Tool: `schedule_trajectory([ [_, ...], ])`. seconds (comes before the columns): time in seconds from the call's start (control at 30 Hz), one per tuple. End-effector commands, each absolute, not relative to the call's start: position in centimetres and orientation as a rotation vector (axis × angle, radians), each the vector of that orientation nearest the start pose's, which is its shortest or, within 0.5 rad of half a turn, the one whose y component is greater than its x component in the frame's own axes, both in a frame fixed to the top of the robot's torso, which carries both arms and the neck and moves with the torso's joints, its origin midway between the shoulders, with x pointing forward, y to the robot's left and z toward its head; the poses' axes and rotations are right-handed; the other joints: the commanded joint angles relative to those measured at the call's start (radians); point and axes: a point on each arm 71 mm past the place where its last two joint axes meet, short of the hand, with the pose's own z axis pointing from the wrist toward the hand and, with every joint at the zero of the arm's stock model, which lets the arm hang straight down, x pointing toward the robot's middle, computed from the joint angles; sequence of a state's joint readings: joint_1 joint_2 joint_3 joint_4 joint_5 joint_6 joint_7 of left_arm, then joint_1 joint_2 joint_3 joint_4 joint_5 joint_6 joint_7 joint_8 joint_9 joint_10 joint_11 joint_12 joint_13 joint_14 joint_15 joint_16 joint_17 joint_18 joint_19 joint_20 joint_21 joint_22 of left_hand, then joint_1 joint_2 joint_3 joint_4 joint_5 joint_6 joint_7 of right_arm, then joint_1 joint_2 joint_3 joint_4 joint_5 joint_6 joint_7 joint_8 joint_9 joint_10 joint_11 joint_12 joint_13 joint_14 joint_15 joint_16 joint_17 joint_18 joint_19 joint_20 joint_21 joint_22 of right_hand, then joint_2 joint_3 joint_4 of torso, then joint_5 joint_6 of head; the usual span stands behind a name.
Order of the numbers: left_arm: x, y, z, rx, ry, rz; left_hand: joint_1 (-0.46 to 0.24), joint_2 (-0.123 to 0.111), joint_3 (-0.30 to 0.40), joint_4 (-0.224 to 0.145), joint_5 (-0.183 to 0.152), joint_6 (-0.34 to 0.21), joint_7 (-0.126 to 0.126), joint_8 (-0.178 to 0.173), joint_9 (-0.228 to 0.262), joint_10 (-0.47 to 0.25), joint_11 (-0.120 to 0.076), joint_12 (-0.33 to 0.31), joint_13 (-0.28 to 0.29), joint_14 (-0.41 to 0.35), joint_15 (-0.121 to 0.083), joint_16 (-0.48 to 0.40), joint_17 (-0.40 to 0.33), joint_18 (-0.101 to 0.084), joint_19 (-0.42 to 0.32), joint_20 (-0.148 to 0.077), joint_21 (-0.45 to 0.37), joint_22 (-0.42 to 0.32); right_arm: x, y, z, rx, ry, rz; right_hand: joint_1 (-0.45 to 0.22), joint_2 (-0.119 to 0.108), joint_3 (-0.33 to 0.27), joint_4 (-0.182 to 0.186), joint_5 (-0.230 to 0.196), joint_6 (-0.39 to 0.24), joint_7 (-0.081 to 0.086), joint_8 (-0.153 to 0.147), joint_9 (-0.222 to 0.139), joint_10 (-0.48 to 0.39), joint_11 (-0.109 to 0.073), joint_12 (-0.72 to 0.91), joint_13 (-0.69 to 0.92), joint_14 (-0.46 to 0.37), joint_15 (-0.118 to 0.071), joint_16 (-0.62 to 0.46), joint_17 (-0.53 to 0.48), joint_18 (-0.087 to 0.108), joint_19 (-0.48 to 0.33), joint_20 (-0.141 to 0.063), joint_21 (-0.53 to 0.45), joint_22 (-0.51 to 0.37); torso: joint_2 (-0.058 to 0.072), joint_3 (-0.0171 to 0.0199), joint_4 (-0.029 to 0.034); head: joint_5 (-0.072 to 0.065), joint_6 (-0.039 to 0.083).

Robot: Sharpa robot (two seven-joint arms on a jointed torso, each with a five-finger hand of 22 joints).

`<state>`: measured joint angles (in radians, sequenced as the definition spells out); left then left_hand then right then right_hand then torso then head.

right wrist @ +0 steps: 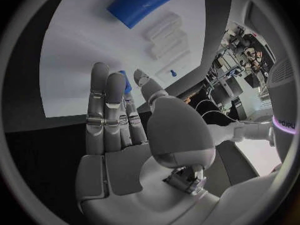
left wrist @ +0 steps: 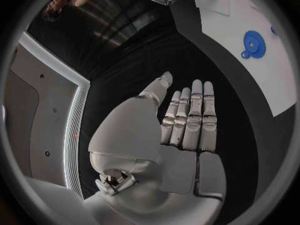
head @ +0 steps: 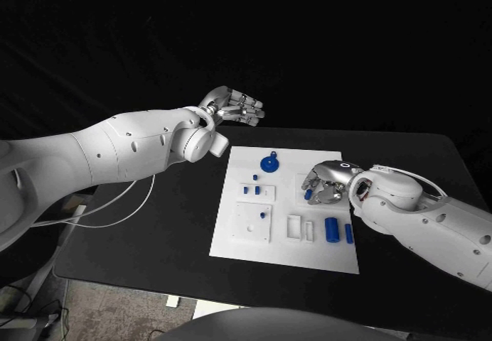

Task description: Assemble the parts on the task board

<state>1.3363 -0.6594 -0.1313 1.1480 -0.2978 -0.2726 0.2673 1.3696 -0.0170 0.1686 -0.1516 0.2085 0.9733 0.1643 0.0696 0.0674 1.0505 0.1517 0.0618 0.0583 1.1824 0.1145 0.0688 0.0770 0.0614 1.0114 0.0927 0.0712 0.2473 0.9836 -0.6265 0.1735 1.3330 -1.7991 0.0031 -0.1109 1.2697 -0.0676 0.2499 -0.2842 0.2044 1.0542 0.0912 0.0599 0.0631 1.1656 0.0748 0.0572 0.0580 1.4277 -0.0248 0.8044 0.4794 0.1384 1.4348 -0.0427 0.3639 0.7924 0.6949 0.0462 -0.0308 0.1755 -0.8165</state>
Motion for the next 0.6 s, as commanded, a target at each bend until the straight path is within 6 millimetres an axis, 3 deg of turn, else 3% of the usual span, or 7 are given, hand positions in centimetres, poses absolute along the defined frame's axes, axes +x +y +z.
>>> schedule_trajectory([
  [0.03, 56.58, 22.29, -15.78, -0.773, 1.522, -1.242, 0.001, 0.009, -0.004, 0.002, 0.001, -0.003, -0.002, 0.001, 0.000, -0.003, -0.003, 0.002, 0.000, -0.005, -0.002, -0.003, 0.000, -0.012, 0.009, 0.000, 0.005, -0.001, 49.37, -14.20, -25.06, -0.457, 1.874, 0.517, -0.022, -0.009, 0.056, 0.000, -0.013, 0.014, 0.003, 0.002, -0.001, 0.013, -0.003, 0.003, 0.000, 0.002, -0.005, 0.002, 0.002, -0.014, -0.001, -0.009, 0.008, 0.007, 0.000, -0.0001, 0.0002, 0.000, -0.001],
  [0.23, 56.58, 22.28, -15.78, -0.773, 1.523, -1.243, 0.001, 0.009, -0.004, 0.002, 0.001, -0.003, -0.002, 0.001, 0.000, -0.003, -0.003, 0.002, 0.000, -0.005, -0.002, -0.003, 0.000, -0.012, 0.009, 0.000, 0.005, -0.001, 49.39, -14.12, -25.58, -0.465, 1.887, 0.505, -0.043, -0.018, 0.144, 0.005, -0.041, 0.026, 0.006, 0.002, -0.001, 0.024, -0.006, 0.003, 0.000, 0.003, -0.007, 0.002, 0.005, -0.015, -0.005, -0.011, 0.014, 0.022, -0.001, 0.0000, -0.0002, 0.000, -0.002],
  [0.4, 56.58, 22.29, -15.79, -0.774, 1.524, -1.243, 0.001, 0.009, -0.004, 0.002, 0.001, -0.003, -0.002, 0.001, 0.000, -0.003, -0.003, 0.002, 0.000, -0.005, -0.002, -0.003, 0.000, -0.012, 0.009, 0.000, 0.005, -0.001, 49.38, -13.98, -25.70, -0.469, 1.882, 0.502, -0.044, -0.008, 0.188, 0.006, -0.072, 0.049, 0.010, 0.003, 0.000, 0.041, -0.009, 0.003, 0.000, 0.004, -0.008, 0.004, 0.006, -0.017, -0.005, -0.013, 0.016, 0.029, 0.000, 0.0005, -0.0009, -0.001, -0.005],
  [0.6, 56.58, 22.30, -15.80, -0.774, 1.526, -1.243, 0.001, 0.009, -0.004, 0.002, 0.001, -0.003, -0.002, 0.001, 0.000, -0.003, -0.003, 0.002, 0.000, -0.005, -0.002, -0.003, 0.000, -0.012, 0.009, 0.000, 0.005, -0.001, 49.46, -13.95, -25.62, -0.465, 1.857, 0.494, -0.042, 0.008, 0.261, 0.010, -0.140, 0.095, 0.015, 0.003, 0.000, 0.067, -0.015, 0.003, 0.000, 0.009, -0.013, 0.006, 0.009, -0.018, -0.004, -0.017, 0.024, 0.042, -0.001, 0.0000, -0.0010, -0.001, -0.006],
])
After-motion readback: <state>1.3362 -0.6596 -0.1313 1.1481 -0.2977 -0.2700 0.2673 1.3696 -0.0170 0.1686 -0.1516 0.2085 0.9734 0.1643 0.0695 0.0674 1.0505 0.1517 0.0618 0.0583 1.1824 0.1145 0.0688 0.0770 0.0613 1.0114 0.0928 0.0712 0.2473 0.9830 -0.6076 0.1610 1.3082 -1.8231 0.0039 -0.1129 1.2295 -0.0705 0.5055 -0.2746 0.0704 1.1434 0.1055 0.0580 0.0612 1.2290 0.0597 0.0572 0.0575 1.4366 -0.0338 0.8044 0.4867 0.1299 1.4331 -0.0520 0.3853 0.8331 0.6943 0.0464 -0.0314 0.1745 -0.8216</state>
